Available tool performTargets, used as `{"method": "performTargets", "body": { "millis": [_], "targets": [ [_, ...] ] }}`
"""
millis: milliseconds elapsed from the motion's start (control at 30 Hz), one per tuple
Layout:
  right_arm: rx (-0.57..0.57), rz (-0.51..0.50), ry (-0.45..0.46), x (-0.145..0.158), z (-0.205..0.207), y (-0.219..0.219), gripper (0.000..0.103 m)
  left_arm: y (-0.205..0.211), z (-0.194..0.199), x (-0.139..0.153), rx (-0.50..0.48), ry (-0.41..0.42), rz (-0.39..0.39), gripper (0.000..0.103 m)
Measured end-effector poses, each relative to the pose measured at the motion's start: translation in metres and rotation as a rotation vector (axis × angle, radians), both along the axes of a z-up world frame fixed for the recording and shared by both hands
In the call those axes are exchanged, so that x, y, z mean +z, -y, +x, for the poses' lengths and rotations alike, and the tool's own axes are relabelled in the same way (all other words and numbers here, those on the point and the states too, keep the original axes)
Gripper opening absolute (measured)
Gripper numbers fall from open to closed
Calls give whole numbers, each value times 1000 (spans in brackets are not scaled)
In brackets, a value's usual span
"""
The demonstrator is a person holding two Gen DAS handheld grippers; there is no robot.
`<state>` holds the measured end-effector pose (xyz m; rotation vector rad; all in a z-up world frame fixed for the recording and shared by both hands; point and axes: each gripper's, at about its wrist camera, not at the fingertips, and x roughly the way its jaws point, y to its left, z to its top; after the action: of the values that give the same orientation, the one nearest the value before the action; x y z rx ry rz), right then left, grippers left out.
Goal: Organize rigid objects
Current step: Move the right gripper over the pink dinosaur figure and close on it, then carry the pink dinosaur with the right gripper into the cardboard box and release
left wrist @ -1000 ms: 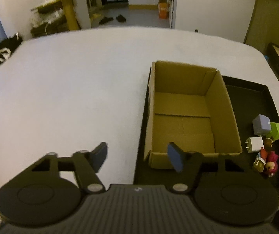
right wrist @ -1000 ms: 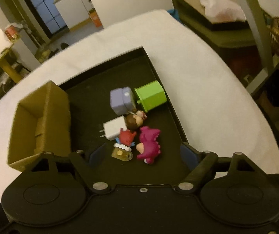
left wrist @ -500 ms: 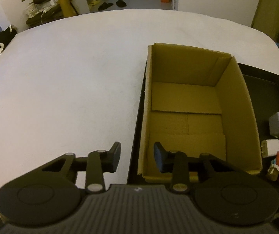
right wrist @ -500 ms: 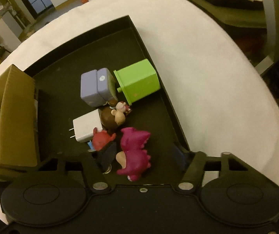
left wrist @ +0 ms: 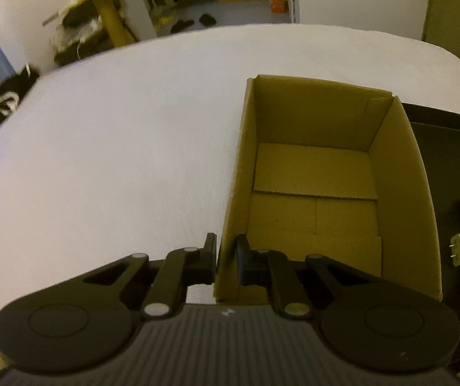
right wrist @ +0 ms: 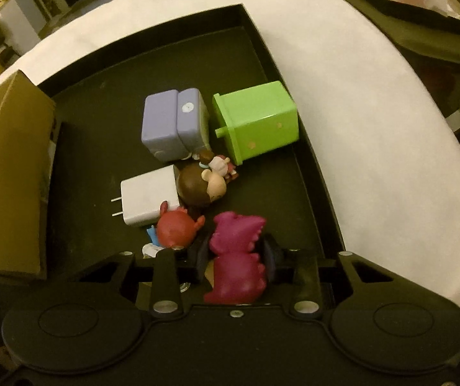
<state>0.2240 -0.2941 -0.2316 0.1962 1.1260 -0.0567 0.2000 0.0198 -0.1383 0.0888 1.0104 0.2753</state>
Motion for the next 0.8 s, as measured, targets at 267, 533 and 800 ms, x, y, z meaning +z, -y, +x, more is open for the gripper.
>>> {"method": "performTargets", "body": {
  "millis": [267, 533, 800],
  "targets": [
    [7, -18, 71, 22, -21, 1, 34, 13, -15, -5, -3, 41, 44, 11],
    [6, -38, 143, 39, -20, -4, 34, 9, -15, -2, -35, 57, 26, 9],
    [13, -43, 221, 61, -21, -19, 34, 7, -19, 0, -56, 79, 23, 8]
  ]
}}
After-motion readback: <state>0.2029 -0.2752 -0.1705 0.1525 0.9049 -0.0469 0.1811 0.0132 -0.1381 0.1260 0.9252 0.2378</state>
